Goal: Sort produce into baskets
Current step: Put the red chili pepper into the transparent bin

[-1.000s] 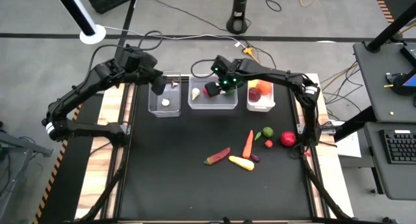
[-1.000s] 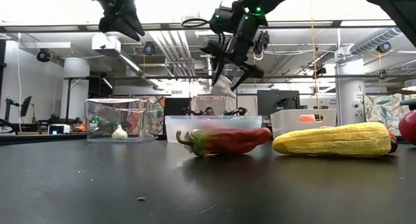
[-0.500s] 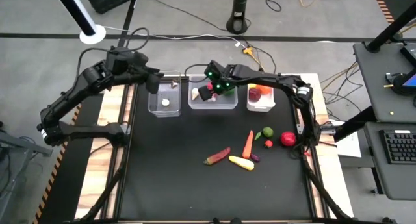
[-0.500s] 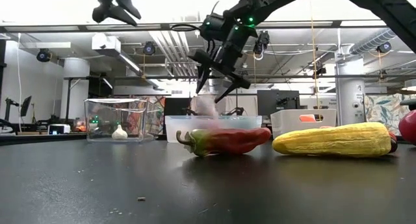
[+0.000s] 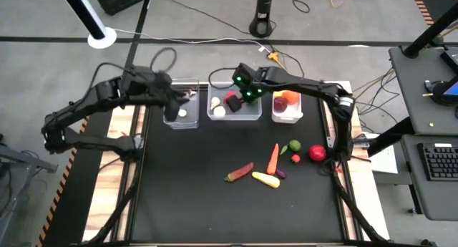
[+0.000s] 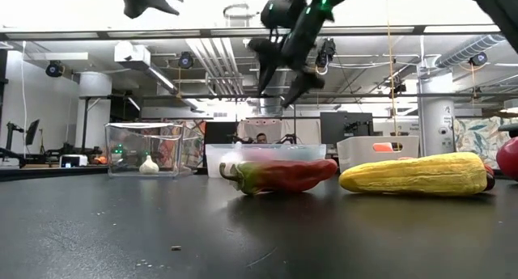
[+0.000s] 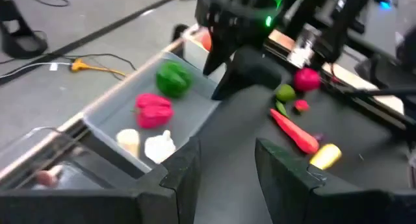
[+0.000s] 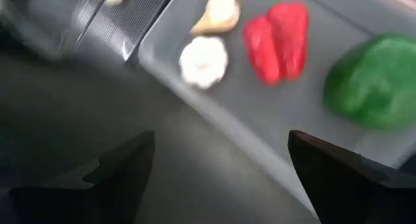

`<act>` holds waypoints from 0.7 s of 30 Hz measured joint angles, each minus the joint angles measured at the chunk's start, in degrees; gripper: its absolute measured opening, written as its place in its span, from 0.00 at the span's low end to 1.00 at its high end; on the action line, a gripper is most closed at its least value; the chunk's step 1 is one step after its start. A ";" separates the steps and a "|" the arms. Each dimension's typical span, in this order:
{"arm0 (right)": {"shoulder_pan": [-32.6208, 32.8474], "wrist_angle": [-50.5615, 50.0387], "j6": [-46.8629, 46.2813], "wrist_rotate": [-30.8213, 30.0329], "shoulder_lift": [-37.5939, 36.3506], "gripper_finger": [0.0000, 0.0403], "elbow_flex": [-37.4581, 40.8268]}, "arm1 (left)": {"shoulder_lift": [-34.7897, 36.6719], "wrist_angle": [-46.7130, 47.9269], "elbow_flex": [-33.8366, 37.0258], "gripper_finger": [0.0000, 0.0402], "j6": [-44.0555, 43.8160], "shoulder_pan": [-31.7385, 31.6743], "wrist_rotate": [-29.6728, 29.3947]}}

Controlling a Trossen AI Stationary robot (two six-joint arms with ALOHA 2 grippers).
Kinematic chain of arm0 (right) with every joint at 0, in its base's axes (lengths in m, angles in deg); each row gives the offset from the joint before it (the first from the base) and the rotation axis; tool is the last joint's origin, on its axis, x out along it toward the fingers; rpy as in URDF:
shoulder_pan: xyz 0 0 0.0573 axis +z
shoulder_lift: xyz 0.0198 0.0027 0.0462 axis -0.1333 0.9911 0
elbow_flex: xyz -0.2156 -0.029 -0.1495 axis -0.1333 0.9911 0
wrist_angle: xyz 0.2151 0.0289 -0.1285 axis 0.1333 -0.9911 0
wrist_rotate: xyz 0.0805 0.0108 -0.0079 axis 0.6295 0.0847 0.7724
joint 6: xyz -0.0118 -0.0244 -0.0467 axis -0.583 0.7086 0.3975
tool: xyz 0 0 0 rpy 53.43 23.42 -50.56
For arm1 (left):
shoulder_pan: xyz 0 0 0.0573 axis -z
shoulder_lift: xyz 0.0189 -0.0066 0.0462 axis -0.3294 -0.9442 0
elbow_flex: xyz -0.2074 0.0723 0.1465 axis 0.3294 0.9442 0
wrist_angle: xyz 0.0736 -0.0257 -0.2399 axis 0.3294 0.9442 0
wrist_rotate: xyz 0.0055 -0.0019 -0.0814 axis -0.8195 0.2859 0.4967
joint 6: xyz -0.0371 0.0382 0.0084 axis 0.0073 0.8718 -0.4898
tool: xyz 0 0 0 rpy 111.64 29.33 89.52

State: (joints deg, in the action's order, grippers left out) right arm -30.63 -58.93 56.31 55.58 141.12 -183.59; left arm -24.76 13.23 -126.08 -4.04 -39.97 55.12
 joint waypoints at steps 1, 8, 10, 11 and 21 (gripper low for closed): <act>0.73 -1.87 0.51 0.04 -1.36 0.85 -0.01 | -0.35 -0.06 0.00 0.32 -0.32 2.35 -1.17; 7.68 -11.43 2.25 -3.96 -10.70 0.85 0.09 | -4.63 -0.90 0.00 0.32 -0.65 16.16 -8.25; 9.87 -12.98 2.61 -6.79 -12.85 0.85 0.10 | -6.31 -2.36 -0.01 0.32 -1.65 18.96 -8.53; 10.83 -13.34 2.86 -7.67 -13.97 0.85 0.10 | -7.32 -3.14 -0.02 0.32 -2.25 20.29 -8.56; 15.65 -13.79 7.01 -8.48 -24.02 0.85 5.74 | -22.15 -12.54 -0.16 0.38 -12.15 26.92 -10.31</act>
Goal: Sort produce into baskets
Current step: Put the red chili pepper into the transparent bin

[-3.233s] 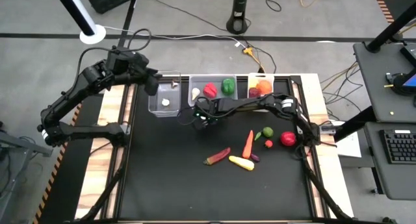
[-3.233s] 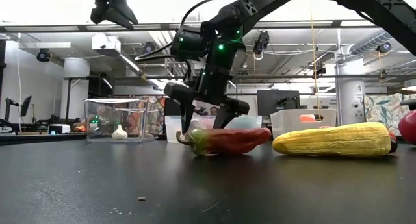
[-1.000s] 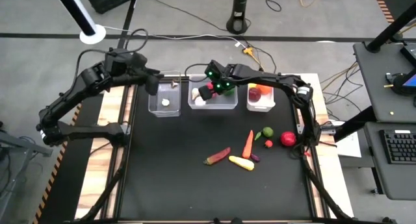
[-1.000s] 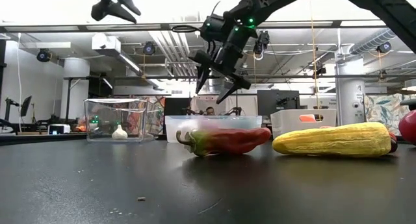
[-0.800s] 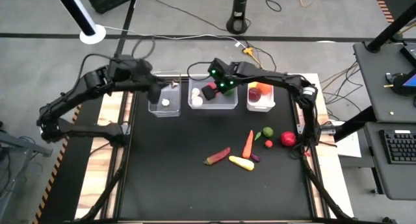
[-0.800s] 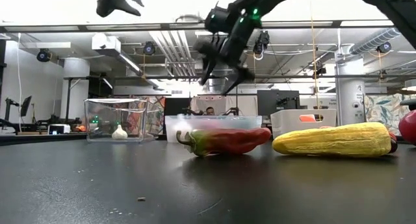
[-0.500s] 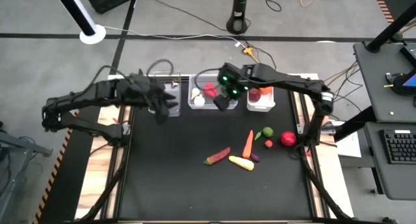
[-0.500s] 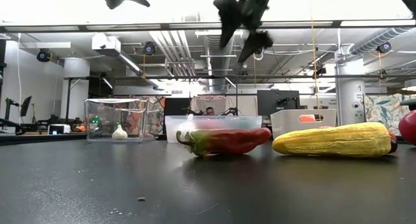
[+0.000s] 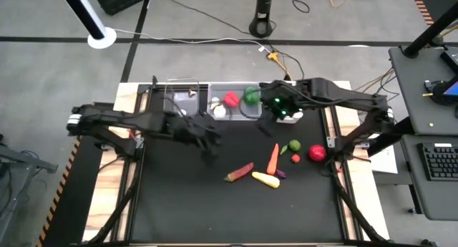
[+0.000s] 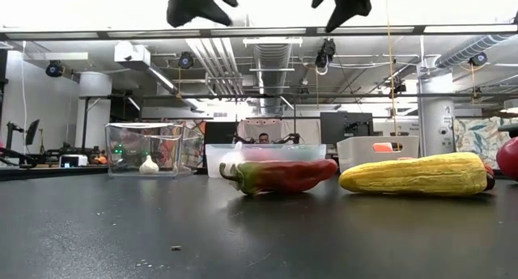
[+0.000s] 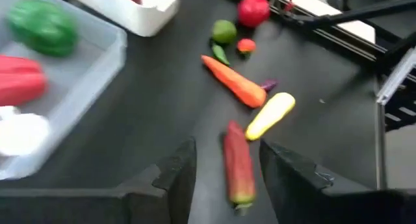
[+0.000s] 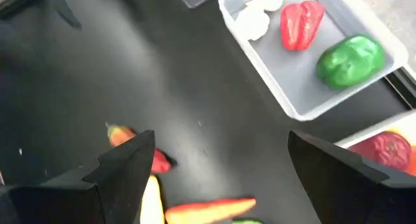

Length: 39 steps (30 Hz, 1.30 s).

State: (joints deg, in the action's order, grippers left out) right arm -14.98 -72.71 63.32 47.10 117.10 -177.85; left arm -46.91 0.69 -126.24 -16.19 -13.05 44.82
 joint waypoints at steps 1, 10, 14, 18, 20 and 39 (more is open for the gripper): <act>0.42 0.09 0.12 0.00 -1.21 0.85 1.31 | -1.52 -1.40 -0.13 0.40 -0.26 0.68 0.15; 1.73 8.41 -1.54 0.04 -14.16 0.85 17.97 | -15.12 -3.09 -4.67 0.63 -1.55 5.22 -2.17; 1.72 12.20 -4.21 0.07 -18.54 0.85 23.95 | -20.70 -3.03 -6.27 0.67 -0.36 5.75 -3.00; 1.72 13.28 -6.36 0.10 -20.48 0.85 26.71 | -25.14 -2.75 -6.58 0.68 -0.35 5.57 -3.26; 1.72 13.23 -7.00 0.11 -20.77 0.85 27.27 | -26.50 -2.82 -6.66 0.68 -0.15 5.67 -3.23; 1.70 17.34 -10.86 0.09 -17.68 0.85 27.39 | -35.03 -8.68 -3.74 0.67 4.55 6.88 3.40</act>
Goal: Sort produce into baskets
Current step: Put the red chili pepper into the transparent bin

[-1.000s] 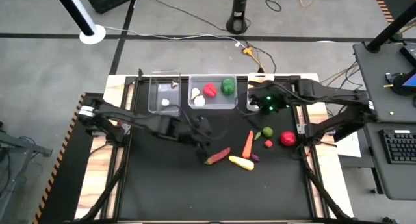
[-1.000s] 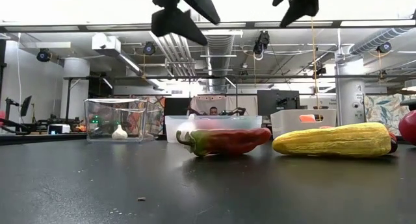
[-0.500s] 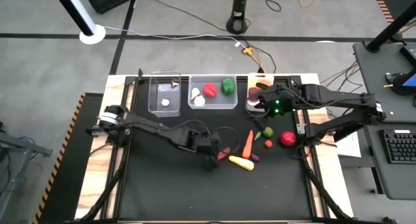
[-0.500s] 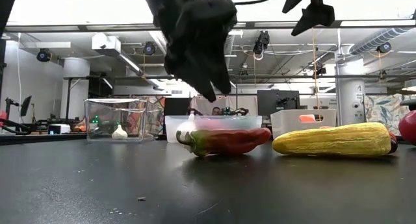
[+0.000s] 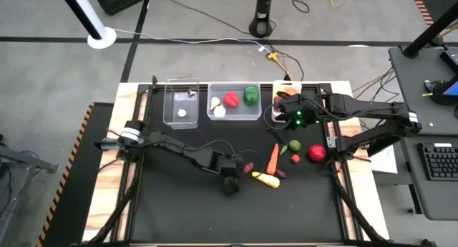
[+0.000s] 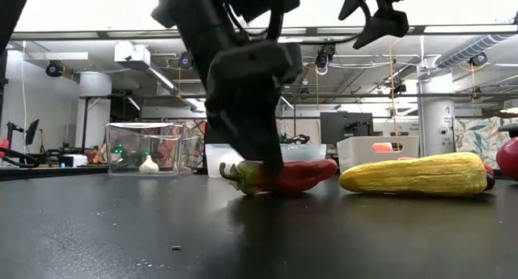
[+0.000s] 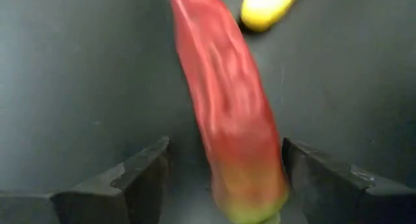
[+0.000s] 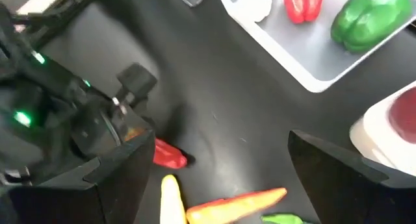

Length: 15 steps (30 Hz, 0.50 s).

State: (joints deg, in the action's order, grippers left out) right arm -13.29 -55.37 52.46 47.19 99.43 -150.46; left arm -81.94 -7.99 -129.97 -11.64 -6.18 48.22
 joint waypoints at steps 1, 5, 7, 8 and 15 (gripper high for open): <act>0.00 0.33 -0.26 -0.01 0.02 0.85 0.00 | -0.69 -0.02 0.00 0.66 0.26 0.05 0.07; 0.00 0.25 -1.68 -0.02 0.04 0.85 0.00 | -2.32 -0.01 0.07 0.59 0.39 0.05 -0.08; 0.00 0.25 -2.38 -0.13 0.04 0.85 0.00 | -2.88 -0.09 -0.02 0.53 0.41 0.03 -0.21; 0.00 0.25 -2.58 -0.27 0.04 0.85 0.00 | -2.94 -0.11 -0.04 0.49 0.39 0.03 -0.20; 0.00 0.27 -3.07 -0.46 0.01 0.85 0.00 | -2.28 -0.12 0.10 0.25 2.25 0.03 -0.52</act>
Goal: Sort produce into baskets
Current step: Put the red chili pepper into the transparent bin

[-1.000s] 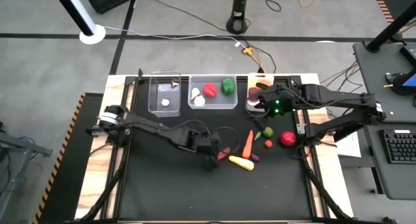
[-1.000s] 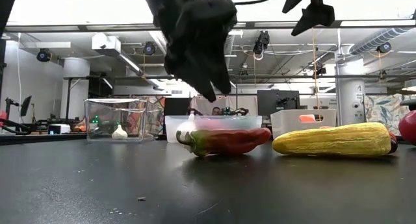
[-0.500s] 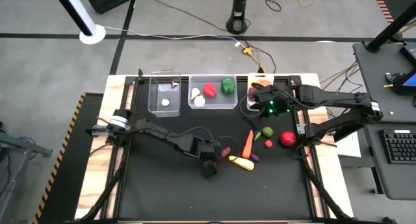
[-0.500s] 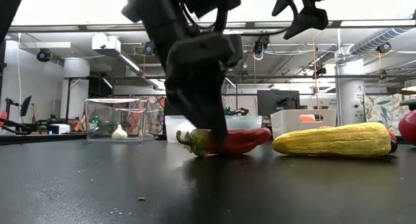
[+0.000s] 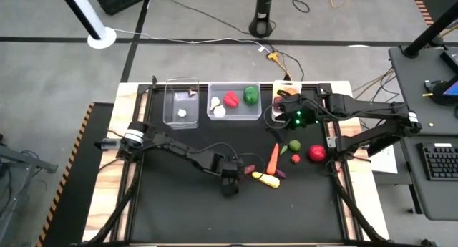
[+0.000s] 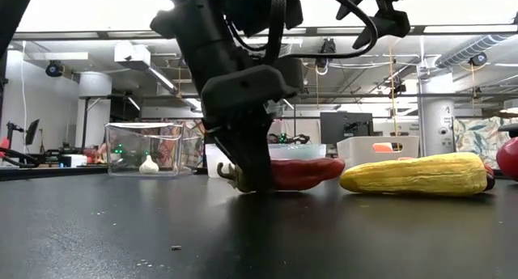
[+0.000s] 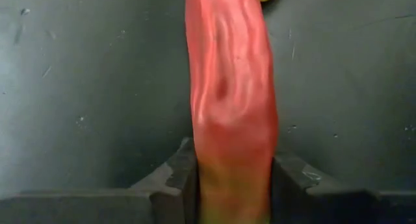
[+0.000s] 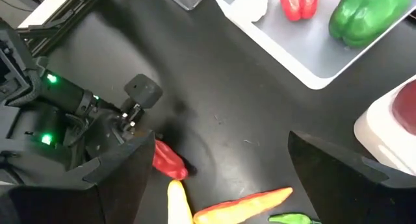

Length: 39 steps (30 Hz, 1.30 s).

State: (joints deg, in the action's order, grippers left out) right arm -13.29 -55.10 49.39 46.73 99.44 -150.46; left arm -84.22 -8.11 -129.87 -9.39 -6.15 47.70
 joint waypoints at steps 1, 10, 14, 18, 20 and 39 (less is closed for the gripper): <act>0.00 0.00 0.00 0.00 0.00 0.85 0.00 | 0.24 0.16 0.09 0.25 0.32 0.00 -0.15; 3.08 0.12 5.80 0.09 0.00 0.85 0.11 | 7.47 4.49 0.18 0.30 5.15 -0.17 -2.13; 7.53 0.85 13.88 1.00 0.35 0.85 0.26 | 12.88 8.60 0.18 0.30 6.53 -1.23 -2.72; 10.19 3.67 15.72 -0.23 1.91 0.85 0.22 | 18.32 11.10 0.16 0.29 6.88 -3.08 -6.08; 10.25 5.28 15.49 -1.31 2.61 0.84 0.03 | 20.94 11.60 0.16 0.29 7.54 -5.07 -6.73; 10.25 6.54 3.25 -1.50 2.73 0.75 -0.02 | 19.50 10.63 -0.30 0.29 32.00 -38.25 7.20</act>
State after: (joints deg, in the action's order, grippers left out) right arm -3.04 -48.56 52.64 45.22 102.17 -150.48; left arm -64.72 2.52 -130.17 22.61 -44.40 54.89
